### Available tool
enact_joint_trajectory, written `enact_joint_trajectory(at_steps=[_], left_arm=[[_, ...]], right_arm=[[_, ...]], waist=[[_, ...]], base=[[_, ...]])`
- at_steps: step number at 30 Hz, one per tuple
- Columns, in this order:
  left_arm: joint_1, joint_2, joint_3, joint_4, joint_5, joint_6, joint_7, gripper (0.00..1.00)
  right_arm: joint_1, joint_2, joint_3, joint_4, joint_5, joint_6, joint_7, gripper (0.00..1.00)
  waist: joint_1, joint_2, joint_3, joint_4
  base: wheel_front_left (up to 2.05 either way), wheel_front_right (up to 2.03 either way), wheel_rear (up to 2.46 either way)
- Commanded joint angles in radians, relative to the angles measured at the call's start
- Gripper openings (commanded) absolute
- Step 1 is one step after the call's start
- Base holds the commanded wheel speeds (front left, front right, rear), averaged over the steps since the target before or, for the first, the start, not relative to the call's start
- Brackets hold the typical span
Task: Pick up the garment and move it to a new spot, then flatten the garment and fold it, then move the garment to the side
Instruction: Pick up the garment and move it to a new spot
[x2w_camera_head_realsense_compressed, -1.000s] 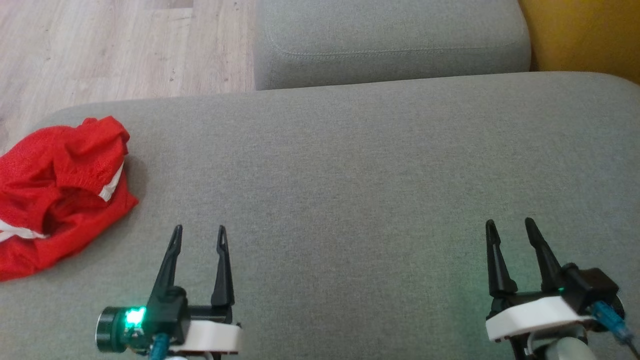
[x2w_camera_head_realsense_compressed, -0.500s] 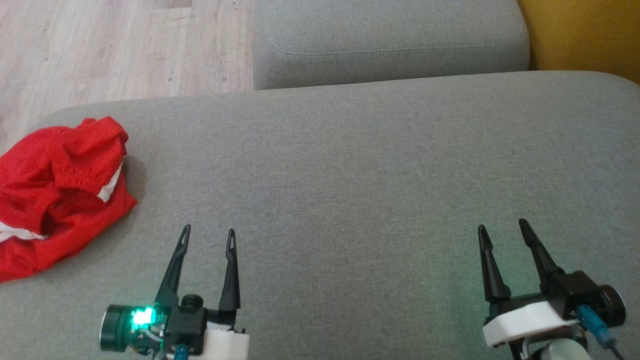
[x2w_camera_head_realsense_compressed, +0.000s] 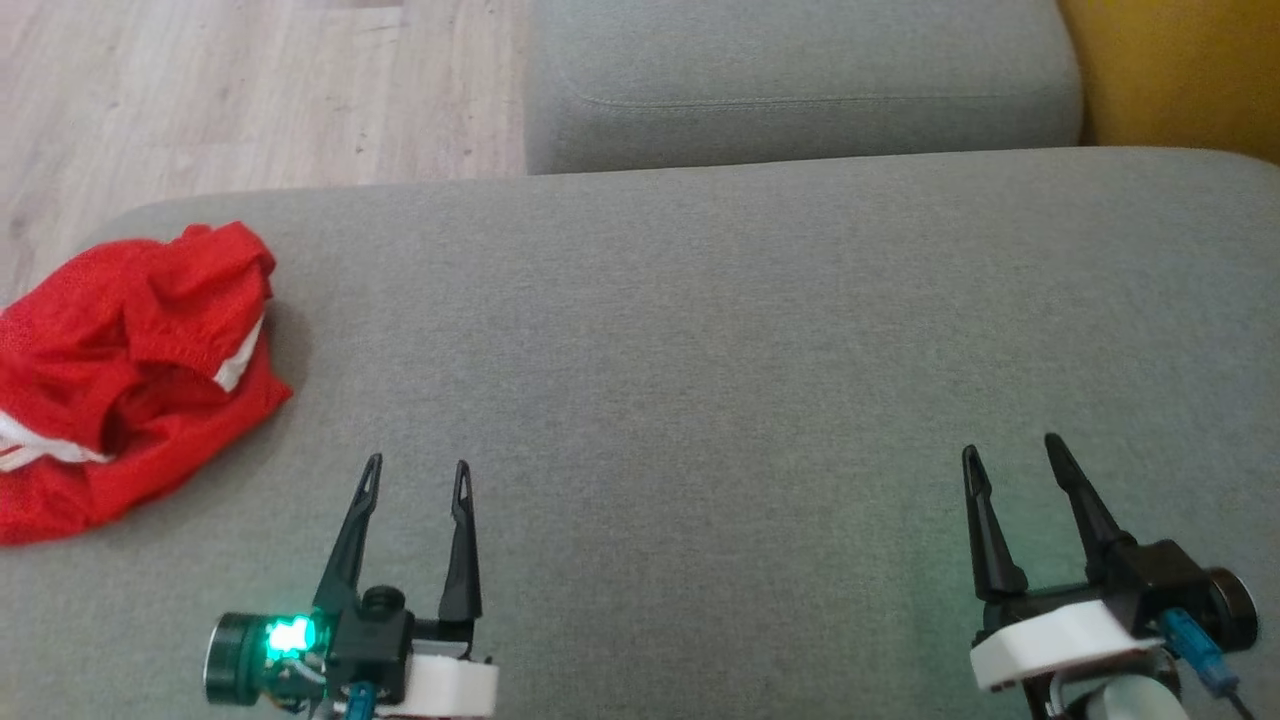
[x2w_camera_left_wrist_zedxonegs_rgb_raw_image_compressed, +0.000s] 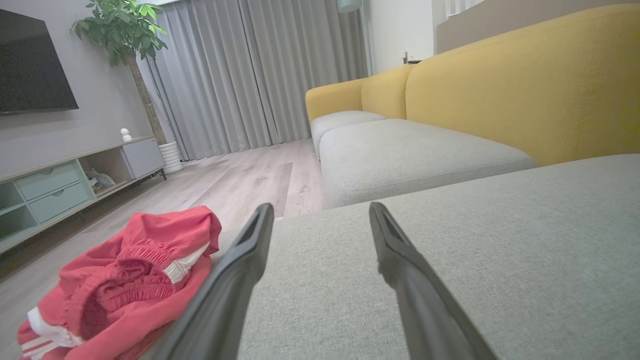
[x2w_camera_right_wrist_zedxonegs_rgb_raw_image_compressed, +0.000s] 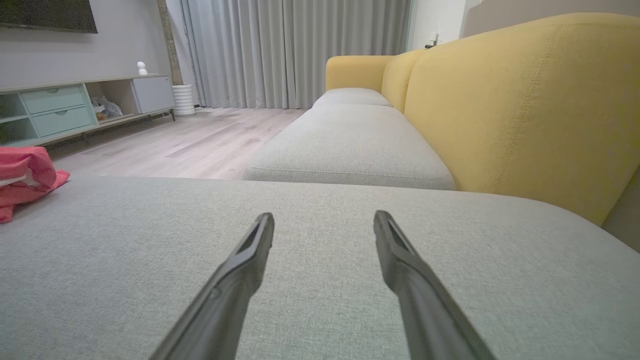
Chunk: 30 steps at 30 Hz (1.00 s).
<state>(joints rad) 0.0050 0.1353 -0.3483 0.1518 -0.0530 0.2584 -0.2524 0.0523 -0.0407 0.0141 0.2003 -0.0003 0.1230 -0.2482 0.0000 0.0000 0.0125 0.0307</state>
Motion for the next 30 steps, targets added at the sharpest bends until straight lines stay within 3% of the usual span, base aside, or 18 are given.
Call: enact_joint_trajectory(at_steps=[1, 9, 25, 30], left_arm=[[-0.052, -0.001, 0.042, -0.026, -0.007, -0.002, -0.009, 1.0], [-0.058, -0.011, 0.065, -0.01, 0.001, -0.009, -0.009, 1.0], [-0.056, -0.028, 0.104, -0.011, 0.007, -0.02, -0.009, 1.0], [-0.055, -0.032, 0.119, -0.028, 0.01, -0.02, -0.009, 1.0]], right_arm=[[-0.02, -0.009, 0.022, -0.037, 0.0, 0.008, -0.014, 1.0], [-0.018, -0.009, 0.056, -0.068, 0.022, 0.008, -0.014, 1.0], [-0.03, -0.009, 0.05, -0.086, 0.009, 0.008, -0.014, 1.0], [-0.029, -0.009, 0.044, -0.085, -0.007, 0.008, -0.014, 1.0]], waist=[[0.0, 0.0, -0.001, 0.008], [0.0, 0.0, 0.003, 0.095], [0.0, 0.0, 0.027, 0.404], [0.0, 0.0, 0.039, 0.472]], base=[[0.0, 0.0, 0.0], [0.0, 0.0, 0.0], [0.0, 0.0, 0.0], [0.0, 0.0, 0.0]])
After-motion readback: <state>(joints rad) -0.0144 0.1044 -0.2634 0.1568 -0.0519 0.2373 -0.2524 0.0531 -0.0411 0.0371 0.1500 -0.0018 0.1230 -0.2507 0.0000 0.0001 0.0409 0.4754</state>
